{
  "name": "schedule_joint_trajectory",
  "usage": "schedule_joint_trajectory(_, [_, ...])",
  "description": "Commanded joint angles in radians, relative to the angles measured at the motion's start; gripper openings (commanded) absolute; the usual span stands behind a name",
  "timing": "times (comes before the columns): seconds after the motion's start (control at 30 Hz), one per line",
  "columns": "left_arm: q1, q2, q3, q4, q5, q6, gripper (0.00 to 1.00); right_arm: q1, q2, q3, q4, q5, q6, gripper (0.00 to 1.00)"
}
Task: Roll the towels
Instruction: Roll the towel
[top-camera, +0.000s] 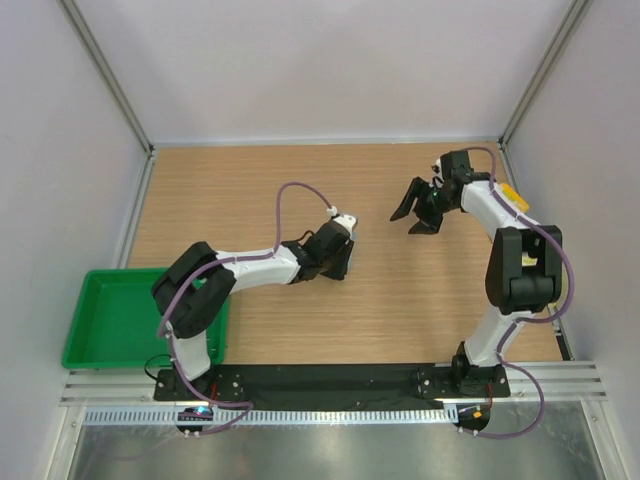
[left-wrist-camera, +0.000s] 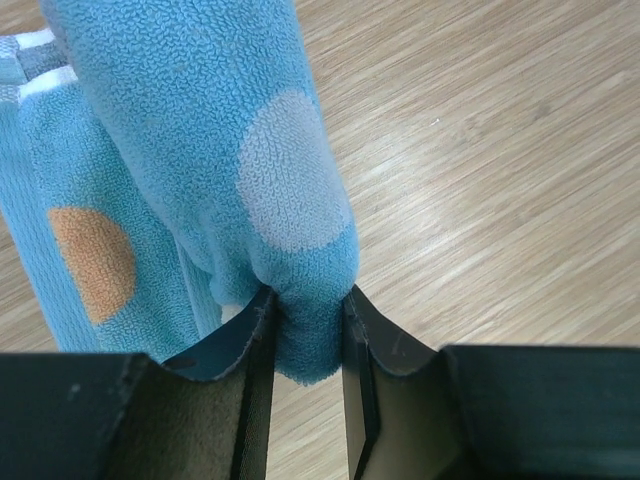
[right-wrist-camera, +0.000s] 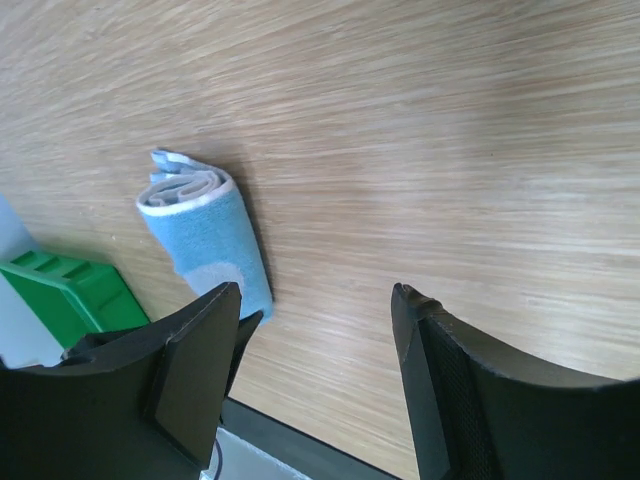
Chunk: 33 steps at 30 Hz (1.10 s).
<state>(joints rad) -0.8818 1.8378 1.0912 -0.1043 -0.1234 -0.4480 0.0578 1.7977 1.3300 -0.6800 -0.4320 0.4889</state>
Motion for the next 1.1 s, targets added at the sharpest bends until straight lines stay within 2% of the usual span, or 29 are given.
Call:
schedule_joint_trajectory(0.0, [0.023, 0.075, -0.096, -0.163, 0.096, -0.015, 0.04, 0.007, -0.116, -0.017, 0.016, -0.013, 0.034, 0.69])
schedule_joint_trajectory(0.1, [0.038, 0.043, -0.120, -0.137, 0.165, -0.020, 0.00, 0.007, -0.185, -0.075, 0.046, -0.022, 0.045, 0.69])
schedule_joint_trajectory(0.27, [0.058, 0.024, -0.139, -0.089, 0.270, -0.057, 0.00, 0.008, -0.279, -0.201, 0.108, -0.057, 0.071, 0.70])
schedule_joint_trajectory(0.43, [0.084, 0.005, -0.154, -0.020, 0.402, -0.115, 0.00, 0.020, -0.299, -0.325, 0.210, -0.109, 0.109, 0.71])
schedule_joint_trajectory(0.67, [0.181, 0.000, -0.194, 0.147, 0.643, -0.224, 0.00, 0.083, -0.288, -0.385, 0.329, -0.146, 0.151, 0.72])
schedule_joint_trajectory(0.87, [0.277, 0.041, -0.246, 0.372, 0.858, -0.420, 0.00, 0.160, -0.244, -0.445, 0.491, -0.146, 0.218, 0.72])
schedule_joint_trajectory(1.07, [0.355, 0.046, -0.309, 0.541, 0.941, -0.636, 0.00, 0.230, -0.170, -0.474, 0.663, -0.142, 0.281, 0.72])
